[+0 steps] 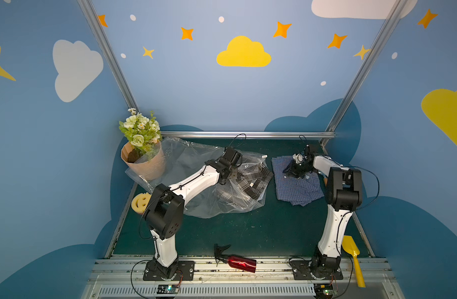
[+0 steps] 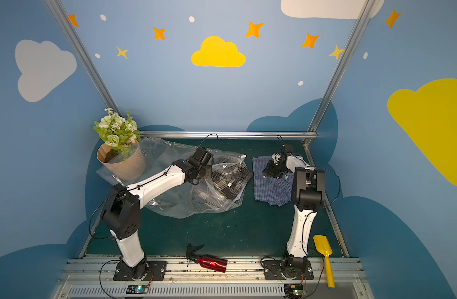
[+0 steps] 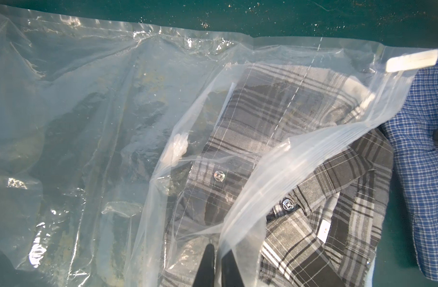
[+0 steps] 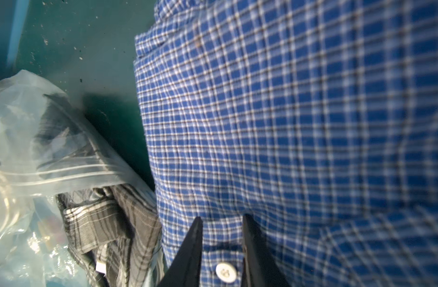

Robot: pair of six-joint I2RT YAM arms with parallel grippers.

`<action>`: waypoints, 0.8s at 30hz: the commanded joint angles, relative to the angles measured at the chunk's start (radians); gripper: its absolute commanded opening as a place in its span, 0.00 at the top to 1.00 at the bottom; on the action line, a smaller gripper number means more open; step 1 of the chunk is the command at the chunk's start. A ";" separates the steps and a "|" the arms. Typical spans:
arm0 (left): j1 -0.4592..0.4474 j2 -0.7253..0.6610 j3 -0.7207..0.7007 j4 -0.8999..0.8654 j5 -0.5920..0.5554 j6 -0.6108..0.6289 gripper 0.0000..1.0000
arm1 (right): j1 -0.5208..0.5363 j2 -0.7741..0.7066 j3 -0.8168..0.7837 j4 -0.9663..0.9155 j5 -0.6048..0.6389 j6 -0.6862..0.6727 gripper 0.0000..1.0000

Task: Take the shirt out of the vacuum bag
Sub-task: Place the shirt at the center of the board.

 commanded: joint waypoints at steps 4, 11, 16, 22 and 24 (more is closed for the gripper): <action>-0.003 -0.036 0.014 -0.036 -0.032 -0.007 0.91 | 0.003 0.050 0.077 -0.064 0.032 -0.049 0.71; -0.011 -0.035 0.023 -0.039 -0.028 -0.002 0.90 | 0.011 -0.061 0.041 -0.002 -0.001 -0.011 0.67; -0.016 -0.036 0.019 -0.030 -0.019 -0.006 0.90 | 0.038 -0.228 -0.195 0.229 -0.084 0.115 0.64; -0.017 -0.046 0.013 -0.019 -0.004 0.008 0.90 | 0.086 -0.341 -0.381 0.420 -0.166 0.245 0.64; -0.017 -0.049 0.012 -0.010 0.006 0.009 0.90 | 0.110 -0.347 -0.409 0.444 -0.177 0.279 0.59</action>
